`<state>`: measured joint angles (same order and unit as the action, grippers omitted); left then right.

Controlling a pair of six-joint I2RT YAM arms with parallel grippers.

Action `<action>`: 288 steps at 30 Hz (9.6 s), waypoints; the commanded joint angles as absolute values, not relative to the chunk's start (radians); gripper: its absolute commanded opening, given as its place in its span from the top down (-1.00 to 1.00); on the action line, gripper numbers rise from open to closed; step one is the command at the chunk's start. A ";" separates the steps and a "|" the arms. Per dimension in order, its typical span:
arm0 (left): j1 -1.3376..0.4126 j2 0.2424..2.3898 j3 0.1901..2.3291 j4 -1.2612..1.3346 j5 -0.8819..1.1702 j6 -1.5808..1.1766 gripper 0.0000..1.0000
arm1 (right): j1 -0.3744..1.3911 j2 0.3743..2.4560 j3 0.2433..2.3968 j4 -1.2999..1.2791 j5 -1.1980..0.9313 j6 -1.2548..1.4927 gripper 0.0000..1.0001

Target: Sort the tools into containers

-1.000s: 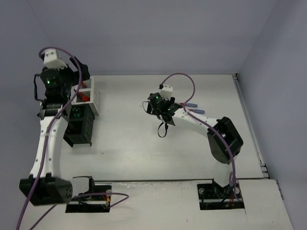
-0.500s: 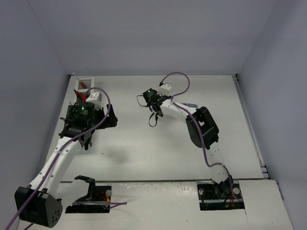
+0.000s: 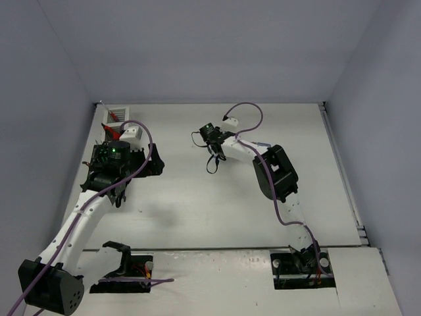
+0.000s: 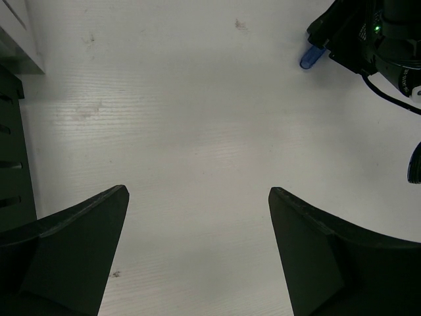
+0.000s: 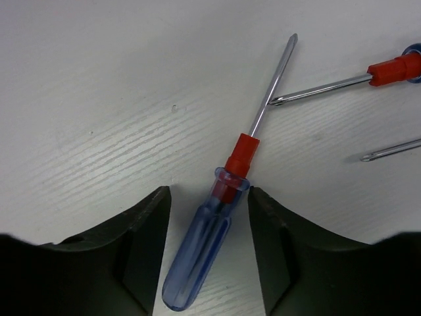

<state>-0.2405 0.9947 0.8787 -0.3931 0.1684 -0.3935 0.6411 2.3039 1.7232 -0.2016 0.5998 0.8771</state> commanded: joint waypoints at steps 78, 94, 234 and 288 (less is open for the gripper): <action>-0.359 1.186 0.820 0.064 0.435 -0.938 1.00 | 1.074 1.454 0.886 0.489 0.157 0.294 1.00; -0.250 1.293 1.156 -0.112 0.303 -0.668 1.00 | 1.070 1.344 0.858 0.396 0.309 0.286 -0.42; -0.370 1.235 0.955 -0.016 0.382 -0.826 -0.48 | 0.960 1.515 1.055 0.135 0.049 0.228 1.00; 0.011 1.543 1.535 0.126 -0.053 -0.335 1.00 | 0.911 1.276 0.970 0.149 0.215 0.213 -0.35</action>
